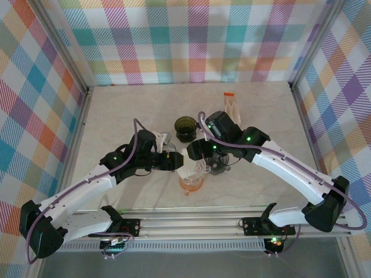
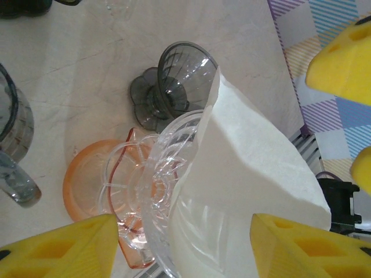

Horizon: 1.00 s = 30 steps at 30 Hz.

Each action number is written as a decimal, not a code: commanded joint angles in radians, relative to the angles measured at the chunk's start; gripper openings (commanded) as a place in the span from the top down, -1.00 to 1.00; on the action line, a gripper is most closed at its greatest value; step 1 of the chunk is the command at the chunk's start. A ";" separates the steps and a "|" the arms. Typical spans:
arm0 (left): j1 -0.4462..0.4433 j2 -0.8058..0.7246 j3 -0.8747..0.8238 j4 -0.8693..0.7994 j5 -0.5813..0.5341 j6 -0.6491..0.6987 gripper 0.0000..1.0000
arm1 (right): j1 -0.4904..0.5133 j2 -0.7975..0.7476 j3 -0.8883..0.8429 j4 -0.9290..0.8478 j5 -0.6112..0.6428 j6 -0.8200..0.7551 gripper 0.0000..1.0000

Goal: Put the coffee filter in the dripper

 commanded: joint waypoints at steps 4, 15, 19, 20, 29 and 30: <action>-0.008 -0.062 0.031 -0.065 -0.075 -0.001 -0.24 | 0.059 0.012 -0.008 -0.063 0.062 0.043 -0.25; -0.008 -0.049 0.017 -0.047 -0.063 -0.014 -0.24 | 0.113 0.048 -0.006 -0.106 0.163 0.038 0.58; -0.007 -0.049 0.009 -0.031 -0.057 -0.024 -0.28 | 0.130 0.066 0.009 -0.133 0.236 0.023 0.90; -0.007 -0.049 0.007 -0.026 -0.051 -0.027 -0.31 | 0.135 0.073 0.013 -0.141 0.254 0.019 0.94; -0.007 -0.016 -0.011 0.002 -0.030 -0.035 -0.33 | 0.179 0.132 0.045 -0.191 0.382 -0.001 1.00; -0.008 -0.013 -0.012 0.002 -0.030 -0.034 -0.31 | 0.179 0.134 0.043 -0.188 0.383 -0.002 1.00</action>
